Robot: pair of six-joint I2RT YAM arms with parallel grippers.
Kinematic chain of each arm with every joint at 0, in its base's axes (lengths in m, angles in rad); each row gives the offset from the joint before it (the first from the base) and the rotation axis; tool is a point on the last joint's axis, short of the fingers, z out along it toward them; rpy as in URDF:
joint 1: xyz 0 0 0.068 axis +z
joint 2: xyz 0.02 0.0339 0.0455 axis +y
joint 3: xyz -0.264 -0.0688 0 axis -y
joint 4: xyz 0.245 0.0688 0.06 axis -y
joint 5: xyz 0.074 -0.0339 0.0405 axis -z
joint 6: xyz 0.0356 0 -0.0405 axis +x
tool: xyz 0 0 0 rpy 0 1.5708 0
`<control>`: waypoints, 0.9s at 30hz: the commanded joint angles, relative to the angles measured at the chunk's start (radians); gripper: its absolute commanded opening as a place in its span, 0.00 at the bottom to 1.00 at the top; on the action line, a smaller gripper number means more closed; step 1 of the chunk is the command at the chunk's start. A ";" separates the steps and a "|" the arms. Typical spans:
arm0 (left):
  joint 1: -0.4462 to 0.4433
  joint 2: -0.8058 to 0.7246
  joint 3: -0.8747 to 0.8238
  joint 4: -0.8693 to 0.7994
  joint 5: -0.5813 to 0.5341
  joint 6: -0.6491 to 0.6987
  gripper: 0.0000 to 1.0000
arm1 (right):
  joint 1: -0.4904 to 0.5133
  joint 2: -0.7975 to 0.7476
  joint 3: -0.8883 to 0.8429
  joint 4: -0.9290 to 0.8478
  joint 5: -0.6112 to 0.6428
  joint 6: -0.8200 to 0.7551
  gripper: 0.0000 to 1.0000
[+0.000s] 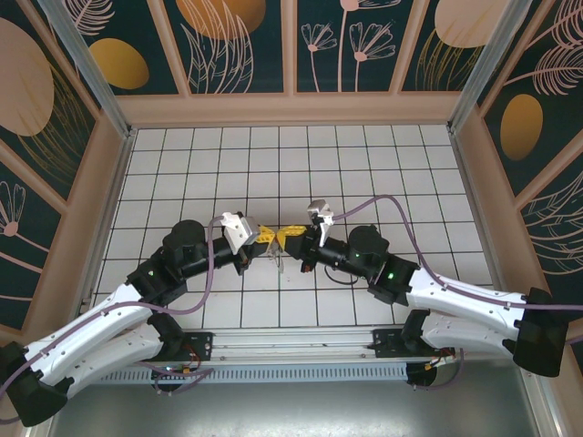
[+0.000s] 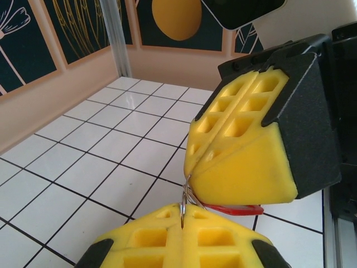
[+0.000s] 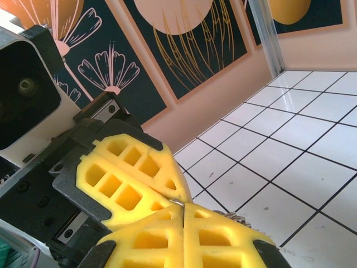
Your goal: Put the keys on the keyring
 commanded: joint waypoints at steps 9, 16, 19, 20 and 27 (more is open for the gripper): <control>-0.002 0.002 -0.003 0.064 0.001 0.015 0.00 | -0.009 0.021 0.058 -0.030 0.071 0.010 0.00; -0.002 0.009 -0.003 0.067 0.005 0.016 0.00 | -0.009 0.031 0.072 -0.070 0.081 -0.002 0.00; -0.001 0.011 -0.002 0.067 0.009 0.014 0.00 | -0.009 0.035 0.074 -0.079 0.084 -0.005 0.00; -0.002 0.009 -0.003 0.065 0.009 0.013 0.00 | -0.010 0.035 0.074 -0.080 0.088 -0.004 0.00; -0.001 0.012 -0.003 0.068 0.014 0.012 0.00 | -0.010 0.041 0.077 -0.086 0.102 0.001 0.00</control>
